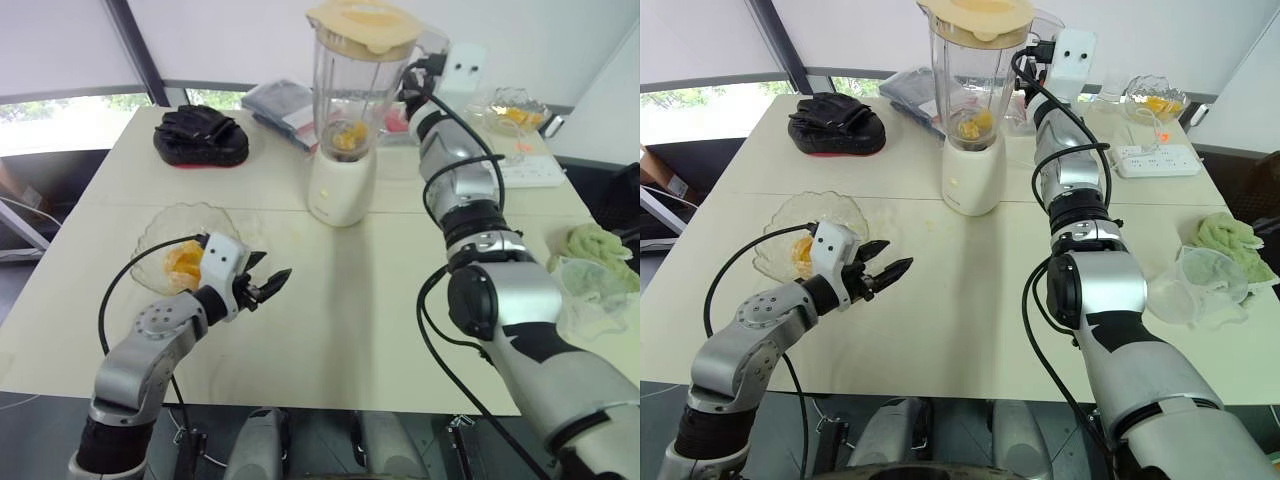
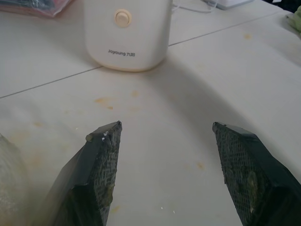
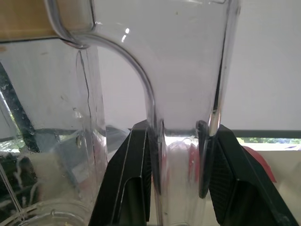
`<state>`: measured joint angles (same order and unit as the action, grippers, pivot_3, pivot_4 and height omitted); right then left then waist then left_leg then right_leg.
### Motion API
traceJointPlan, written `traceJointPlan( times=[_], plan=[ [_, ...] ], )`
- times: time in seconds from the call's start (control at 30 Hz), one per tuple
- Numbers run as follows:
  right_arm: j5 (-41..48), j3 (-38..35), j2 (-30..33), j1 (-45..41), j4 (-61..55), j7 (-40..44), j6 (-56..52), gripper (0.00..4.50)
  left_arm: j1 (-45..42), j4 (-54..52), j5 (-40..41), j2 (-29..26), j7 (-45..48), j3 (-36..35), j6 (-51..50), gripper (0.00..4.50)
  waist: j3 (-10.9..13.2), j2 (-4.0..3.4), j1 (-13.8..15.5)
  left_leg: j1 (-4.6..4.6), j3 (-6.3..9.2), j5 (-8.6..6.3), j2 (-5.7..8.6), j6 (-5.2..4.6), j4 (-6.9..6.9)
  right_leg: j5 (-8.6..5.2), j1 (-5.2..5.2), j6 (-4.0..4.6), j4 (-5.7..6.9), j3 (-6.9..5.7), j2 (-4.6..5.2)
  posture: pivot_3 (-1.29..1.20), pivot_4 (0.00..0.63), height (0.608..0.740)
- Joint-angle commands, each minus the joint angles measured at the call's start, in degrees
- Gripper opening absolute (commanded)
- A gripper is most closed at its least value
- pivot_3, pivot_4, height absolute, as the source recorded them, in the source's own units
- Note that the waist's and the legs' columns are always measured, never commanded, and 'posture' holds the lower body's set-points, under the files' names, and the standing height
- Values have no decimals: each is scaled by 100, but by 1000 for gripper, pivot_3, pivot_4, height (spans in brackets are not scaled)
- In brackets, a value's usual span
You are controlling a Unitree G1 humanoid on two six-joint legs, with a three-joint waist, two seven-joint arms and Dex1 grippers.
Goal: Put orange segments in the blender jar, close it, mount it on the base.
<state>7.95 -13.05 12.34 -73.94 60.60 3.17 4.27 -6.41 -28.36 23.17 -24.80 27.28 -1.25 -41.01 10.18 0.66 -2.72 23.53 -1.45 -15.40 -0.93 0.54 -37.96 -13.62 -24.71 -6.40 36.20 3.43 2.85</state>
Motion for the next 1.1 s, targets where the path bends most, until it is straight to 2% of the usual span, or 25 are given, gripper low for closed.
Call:
traceJointPlan(
  times=[0.03,0.5,1.0,1.1],
  plan=[
    [-136,99,62,-223,50,-4,203,1484,10,-303,60,-55,-22,-68,34,3197,0,0,-4,0,0,0,0,0,0,0,0,0,0,0,0,0,150,740],
    [-298,209,329,-134,226,12,400,1484,-79,-164,40,-70,88,42,138,3197,0,-1,13,-2,0,1,1,1,0,0,3,1,0,0,1,0,150,740],
    [-179,183,137,132,182,104,244,1484,-110,-166,60,-6,134,90,105,3197,0,0,10,-3,0,1,2,1,0,0,6,1,-4,-1,2,0,150,740],
    [-258,274,138,197,84,161,292,2439,-129,-163,51,9,130,126,104,3240,0,0,4,-3,0,1,2,1,0,0,6,1,-5,-1,3,0,150,740]
  ],
)
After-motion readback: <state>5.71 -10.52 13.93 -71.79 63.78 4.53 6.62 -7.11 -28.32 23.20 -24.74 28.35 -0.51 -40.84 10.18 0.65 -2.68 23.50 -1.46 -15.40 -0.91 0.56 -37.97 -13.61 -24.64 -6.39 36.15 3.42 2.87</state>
